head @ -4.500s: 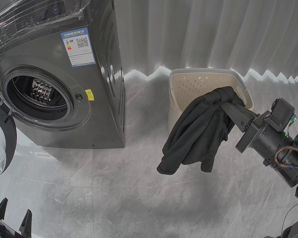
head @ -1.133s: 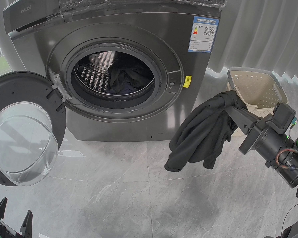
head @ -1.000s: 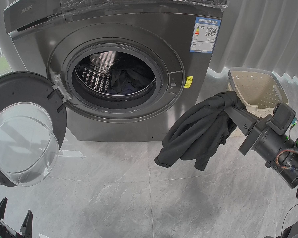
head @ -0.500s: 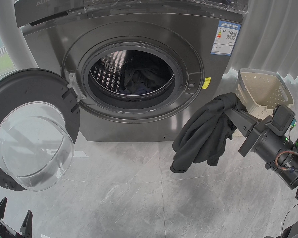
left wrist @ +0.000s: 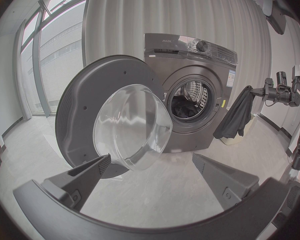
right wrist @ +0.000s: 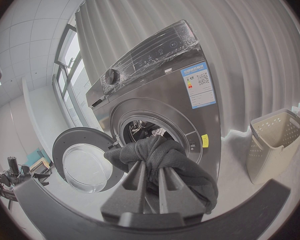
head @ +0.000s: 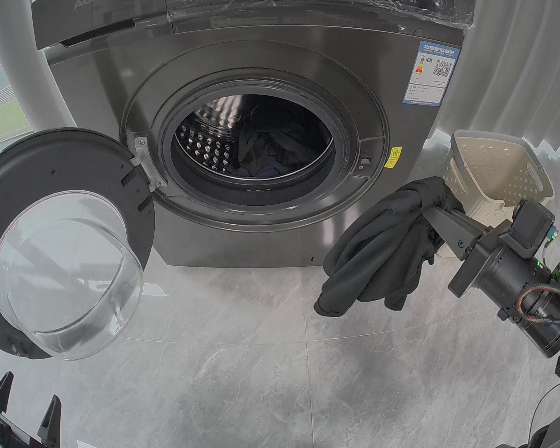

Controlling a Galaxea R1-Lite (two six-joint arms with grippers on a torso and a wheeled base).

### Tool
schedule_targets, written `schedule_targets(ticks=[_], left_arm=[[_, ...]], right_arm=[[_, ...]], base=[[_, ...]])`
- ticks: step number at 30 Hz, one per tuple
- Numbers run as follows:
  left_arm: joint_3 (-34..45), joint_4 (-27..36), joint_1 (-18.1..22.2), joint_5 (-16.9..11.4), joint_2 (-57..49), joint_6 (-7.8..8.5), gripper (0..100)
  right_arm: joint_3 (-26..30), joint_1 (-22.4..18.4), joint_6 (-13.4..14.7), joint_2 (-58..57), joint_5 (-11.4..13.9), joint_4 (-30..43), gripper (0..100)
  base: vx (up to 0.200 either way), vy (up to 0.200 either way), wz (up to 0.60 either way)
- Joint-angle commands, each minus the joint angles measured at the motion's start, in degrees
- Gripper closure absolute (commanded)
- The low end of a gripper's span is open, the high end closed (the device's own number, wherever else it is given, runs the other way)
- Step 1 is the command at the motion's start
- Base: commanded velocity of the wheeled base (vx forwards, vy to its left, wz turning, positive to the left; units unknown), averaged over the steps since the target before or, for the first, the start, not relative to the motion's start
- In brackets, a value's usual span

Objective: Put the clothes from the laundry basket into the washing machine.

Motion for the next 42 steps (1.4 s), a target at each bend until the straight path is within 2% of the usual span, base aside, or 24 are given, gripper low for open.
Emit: schedule_targets(ticks=[1, 9, 18, 21, 23, 27, 31, 32, 34, 36, 39, 40, 42], left_arm=[[1.0, 0.0, 0.0, 0.0, -1.0, 0.25, 0], [1.0, 0.0, 0.0, -0.1, -1.0, -0.02, 0], [1.0, 0.0, 0.0, -0.1, -1.0, 0.42, 0], [1.0, 0.0, 0.0, -0.1, -1.0, -0.11, 0], [1.0, 0.0, 0.0, -0.1, -1.0, 0.42, 0], [1.0, 0.0, 0.1, -0.4, -1.0, 0.42, 0], [1.0, -0.1, -0.1, -0.9, -1.0, -0.37, 0], [1.0, -0.1, 0.0, -0.9, -1.0, -0.28, 0], [1.0, -0.2, 0.1, -1.2, -1.0, 1.04, 0], [1.0, -0.4, 0.1, -2.4, -1.0, 2.62, 0], [0.1, -3.1, 0.0, -4.6, -1.0, 2.0, 0], [-2.1, -5.7, 0.0, -6.0, -0.3, 1.48, 0], [-4.5, -6.3, -0.3, -8.6, 3.0, 1.56, 0]], right_arm=[[0.1, 0.1, 0.0, 0.1, 0.0, 0.0, 100], [0.2, 0.2, 0.0, 0.2, 0.0, -0.1, 100], [-0.8, 1.1, -0.1, 1.2, 0.0, 0.1, 100], [-4.2, 2.3, -0.2, 4.1, -0.5, -0.2, 100], [-6.6, 2.3, -0.2, 4.9, -0.5, -0.1, 100], [-10.1, 2.4, -0.2, 8.3, -0.4, 0.1, 100], [-12.0, 3.4, -0.1, 11.2, -0.5, -0.1, 100], [-12.4, 3.7, -0.1, 11.9, -0.5, -0.2, 100], [-13.5, 4.6, -0.1, 13.5, -0.6, -0.3, 100], [-15.2, 5.4, 0.0, 14.6, -0.8, -0.4, 100], [-17.8, 6.0, 0.2, 15.9, -0.8, -0.4, 100], [-19.5, 6.1, 0.3, 17.0, -1.0, -0.5, 100], [-22.2, 6.1, 0.3, 18.6, -0.8, -0.6, 100]], base=[[0.0, 0.0, 0.0], [0.0, 0.0, 0.0], [0.0, 0.2, 0.0], [0.0, 0.0, 0.0], [0.0, 0.0, 0.0], [0.0, 0.0, 0.0], [0.0, 0.0, 0.0], [0.0, 0.0, 0.0], [0.0, 0.0, 0.0], [0.0, 0.0, 0.0], [0.0, 0.0, 0.0], [0.0, 0.0, 0.0], [0.0, 0.0, 0.0]])
